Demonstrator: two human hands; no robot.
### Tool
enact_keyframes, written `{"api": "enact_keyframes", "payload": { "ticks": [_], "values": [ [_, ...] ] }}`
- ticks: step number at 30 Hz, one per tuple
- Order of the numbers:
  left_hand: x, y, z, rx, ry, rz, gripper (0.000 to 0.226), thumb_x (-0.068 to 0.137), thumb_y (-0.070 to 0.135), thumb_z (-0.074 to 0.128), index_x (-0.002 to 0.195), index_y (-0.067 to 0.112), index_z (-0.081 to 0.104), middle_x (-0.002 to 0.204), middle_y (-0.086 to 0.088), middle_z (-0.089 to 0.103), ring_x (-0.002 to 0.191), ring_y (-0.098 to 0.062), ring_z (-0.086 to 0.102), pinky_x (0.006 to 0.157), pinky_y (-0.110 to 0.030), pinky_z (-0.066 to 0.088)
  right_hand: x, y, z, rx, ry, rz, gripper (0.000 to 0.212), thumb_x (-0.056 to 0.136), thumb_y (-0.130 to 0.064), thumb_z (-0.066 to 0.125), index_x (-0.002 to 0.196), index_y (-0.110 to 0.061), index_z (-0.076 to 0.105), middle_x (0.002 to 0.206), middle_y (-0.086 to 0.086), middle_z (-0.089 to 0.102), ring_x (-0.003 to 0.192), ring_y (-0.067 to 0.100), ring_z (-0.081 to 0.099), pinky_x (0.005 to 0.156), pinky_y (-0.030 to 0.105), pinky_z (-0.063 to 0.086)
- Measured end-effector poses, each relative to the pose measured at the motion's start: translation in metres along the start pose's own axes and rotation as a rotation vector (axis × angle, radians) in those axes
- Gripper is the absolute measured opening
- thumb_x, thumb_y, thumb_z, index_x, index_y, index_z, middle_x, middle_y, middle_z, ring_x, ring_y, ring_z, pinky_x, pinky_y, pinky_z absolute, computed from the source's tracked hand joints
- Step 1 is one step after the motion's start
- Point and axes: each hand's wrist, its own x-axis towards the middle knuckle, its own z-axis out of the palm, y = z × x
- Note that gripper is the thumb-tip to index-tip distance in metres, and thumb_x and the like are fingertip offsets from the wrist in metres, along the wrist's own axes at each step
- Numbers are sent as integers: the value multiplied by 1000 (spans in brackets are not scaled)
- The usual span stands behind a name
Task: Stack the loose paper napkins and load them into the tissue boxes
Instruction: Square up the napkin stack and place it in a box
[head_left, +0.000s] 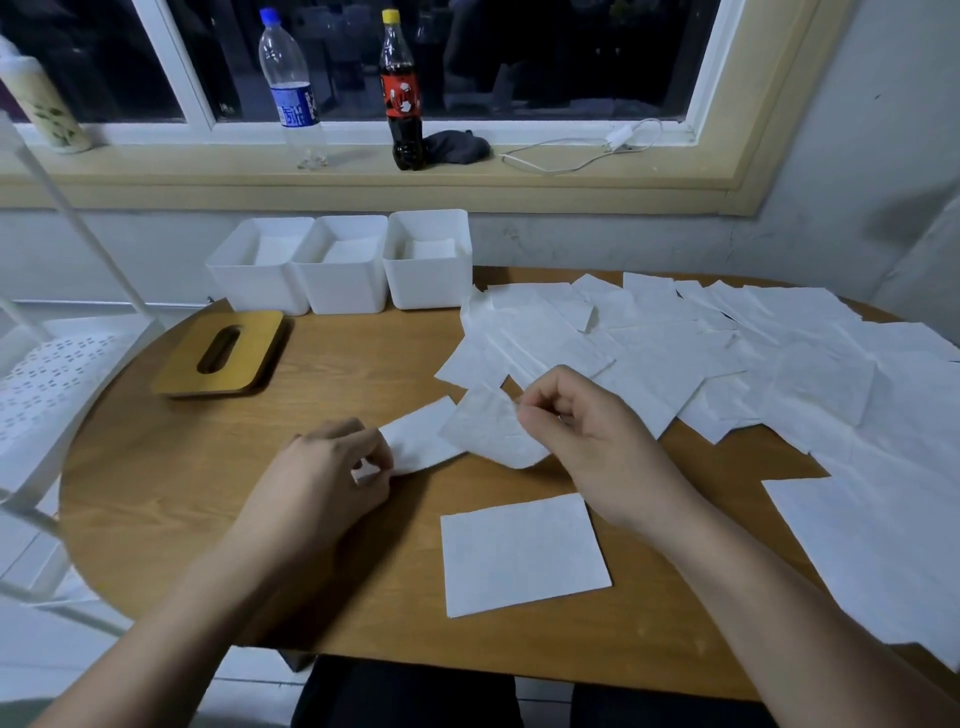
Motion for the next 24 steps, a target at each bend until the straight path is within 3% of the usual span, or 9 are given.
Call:
{"api": "enact_keyframes", "payload": {
  "ticks": [5,8,11,13,16,19,22,24],
  "values": [
    [-22,4,-5,-185,-60,-12,14,91,50,80,95,46,67,102,25,62,88,1,64,70,-21,51,-4,-8,-1,213,-27,33,11,107,-21,62,100,-18,69,83,9,61,80,13,55,81,33,47],
    [-19,14,-22,-476,-139,-151,32,89,61,76,114,44,68,109,24,72,98,1,69,73,-19,55,-2,-11,4,370,-62,86,14,108,-18,61,99,-18,71,88,-1,66,87,11,61,88,35,49],
    [-14,30,-39,-932,-292,-246,43,89,38,81,129,30,68,122,13,77,109,-7,74,85,-23,61,4,-13,12,483,-68,118,16,109,-16,59,99,-16,73,96,-1,70,94,12,65,95,39,51],
    [-13,34,-41,-1082,-274,-315,37,88,25,81,123,17,72,116,2,79,101,-8,75,81,-20,59,10,-12,17,519,-43,134,16,109,-16,58,102,-12,72,97,0,72,95,13,66,94,39,52],
    [-10,29,-37,-1116,-180,-409,26,91,23,81,112,9,76,109,-7,79,93,-17,70,79,-32,50,22,-6,23,583,-2,193,15,109,-16,59,101,-11,71,102,5,75,100,19,70,91,39,57],
    [-5,21,-35,-1113,-103,-515,28,90,21,84,113,6,76,106,-8,81,98,-26,73,83,-44,54,37,8,31,548,34,279,17,107,-23,63,97,-12,72,105,8,73,97,24,67,79,36,58],
    [2,14,-31,-1008,-106,-589,24,85,25,90,104,14,80,99,-5,81,100,-34,73,87,-51,58,47,16,40,357,-6,318,28,102,-40,71,109,-12,71,107,2,78,90,17,72,75,29,60],
    [7,10,-29,-925,-136,-631,24,83,28,92,102,20,80,98,-5,81,97,-31,74,85,-48,60,50,18,44,136,-27,281,23,98,-33,77,113,-18,69,100,-2,79,74,6,73,64,17,56]
  ]
}}
